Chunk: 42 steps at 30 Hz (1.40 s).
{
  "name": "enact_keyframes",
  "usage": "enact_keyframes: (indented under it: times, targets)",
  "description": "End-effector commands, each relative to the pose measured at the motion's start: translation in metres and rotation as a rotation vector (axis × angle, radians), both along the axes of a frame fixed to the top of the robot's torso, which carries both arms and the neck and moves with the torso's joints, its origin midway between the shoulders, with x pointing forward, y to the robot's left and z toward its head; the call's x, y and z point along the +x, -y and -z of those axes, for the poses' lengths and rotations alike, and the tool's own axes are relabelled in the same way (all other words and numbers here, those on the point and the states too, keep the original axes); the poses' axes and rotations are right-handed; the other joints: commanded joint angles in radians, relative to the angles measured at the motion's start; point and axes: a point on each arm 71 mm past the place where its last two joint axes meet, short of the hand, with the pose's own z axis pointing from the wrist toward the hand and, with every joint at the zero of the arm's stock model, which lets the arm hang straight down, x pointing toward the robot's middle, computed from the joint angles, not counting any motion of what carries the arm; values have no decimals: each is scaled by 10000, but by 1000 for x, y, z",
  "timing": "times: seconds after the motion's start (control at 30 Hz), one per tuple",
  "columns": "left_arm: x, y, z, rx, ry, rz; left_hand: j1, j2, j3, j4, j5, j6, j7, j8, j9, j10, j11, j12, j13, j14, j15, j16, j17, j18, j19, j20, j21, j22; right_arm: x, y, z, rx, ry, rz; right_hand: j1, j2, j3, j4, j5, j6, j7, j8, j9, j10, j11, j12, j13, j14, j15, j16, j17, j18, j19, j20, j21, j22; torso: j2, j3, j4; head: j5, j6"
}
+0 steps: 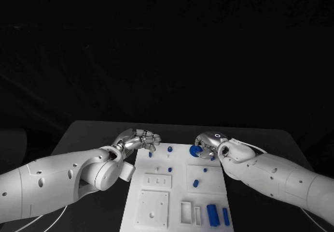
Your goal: Assemble the parts on the task board
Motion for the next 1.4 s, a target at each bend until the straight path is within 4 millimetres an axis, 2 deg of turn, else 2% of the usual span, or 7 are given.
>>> enact_keyframes:
  times: [0.03, 0.33, 0.6, 0.83, 0.87, 1.13, 1.4]
  targets:
    - [-1, 2, -1, -87, 19, 154, -71, -27, 57, -21, -65, 19, 49, -55, 10, 44, -1, -42, 15, -31, -18, -3, 15, 185, -80, -11, 45, 28, -5, -2, 13, -647, -506, -149, -147, 34, 42, 48, 38, 940, -7, 87, 102, 10, -64, 45, 5, 17, -76, -54, 18, 816, -56, 6, 49, 207, -1, -2, 17, -19, 14]
    - [-1, 2, -1, -84, 21, 139, -81, -24, 66, -19, -65, 19, 50, -55, 12, 46, -2, -42, 18, -30, -18, -3, 16, 186, -80, -11, 46, 29, -7, -4, 9, -723, 64, -98, -171, -46, 80, 31, 16, 968, -24, 94, 117, 72, -81, 98, 44, 25, -94, -52, 51, 816, -50, -10, 94, 208, -3, -2, 4, -42, 45]
    - [0, 0, -1, -76, 34, 100, -82, -24, 71, -21, -65, 17, 50, -56, 13, 46, -2, -42, 19, -29, -19, -2, 16, 186, -80, -11, 46, 29, -12, -13, -7, -841, 1228, -214, -149, -142, 200, 66, 22, 1011, -43, 104, 135, 159, -101, 161, 85, 36, -113, -36, 106, 816, -17, -38, 151, 200, 0, -5, 1, -24, 76]
    - [0, -1, -1, -61, 55, 49, -82, -24, 72, -21, -64, 17, 50, -56, 13, 46, -3, -42, 19, -29, -19, -2, 16, 187, -80, -11, 46, 30, -21, -33, -24, -800, 2082, -578, -124, -218, 285, 107, -18, 1028, -52, 105, 144, 201, -105, 188, 101, 40, -121, -29, 138, 816, 5, -55, 180, 194, -4, -7, 0, -22, 120]
    - [1, -1, -2, -59, 57, 43, -82, -24, 73, -22, -64, 17, 50, -56, 13, 46, -3, -42, 20, -29, -19, -2, 17, 187, -80, -11, 46, 30, -23, -38, -25, -837, 2190, -686, 5, -450, 592, 284, -301, 1078, -71, 112, 160, 280, -131, 212, 105, 50, -127, -17, 199, 816, 49, -69, 224, 180, -3, -10, 4, -16, 127]
    - [1, -2, -2, -47, 78, -3, -85, -24, 78, -23, -64, 15, 50, -57, 14, 45, -3, -43, 21, -28, -19, -2, 17, 188, -80, -12, 47, 30, -35, -67, -32, -862, 2820, -1295, 79, -566, 725, 375, -428, 1106, -71, 112, 179, 319, -126, 213, 98, 55, -131, -29, 254, 816, 82, -71, 291, 186, -1, -13, 13, 65, 161]
    - [2, 0, -4, -52, 113, 2, -89, -24, 85, -23, -64, 13, 50, -58, 15, 46, -3, -44, 23, -27, -20, -2, 18, 188, -79, -12, 48, 30, -43, -95, -32, -770, 2986, -1829, 138, -669, 832, 459, -504, 1122, -74, 107, 190, 349, -130, 213, 95, 60, -132, -45, 294, 816, 93, -69, 328, 181, 14, -34, 30, 128, 184]
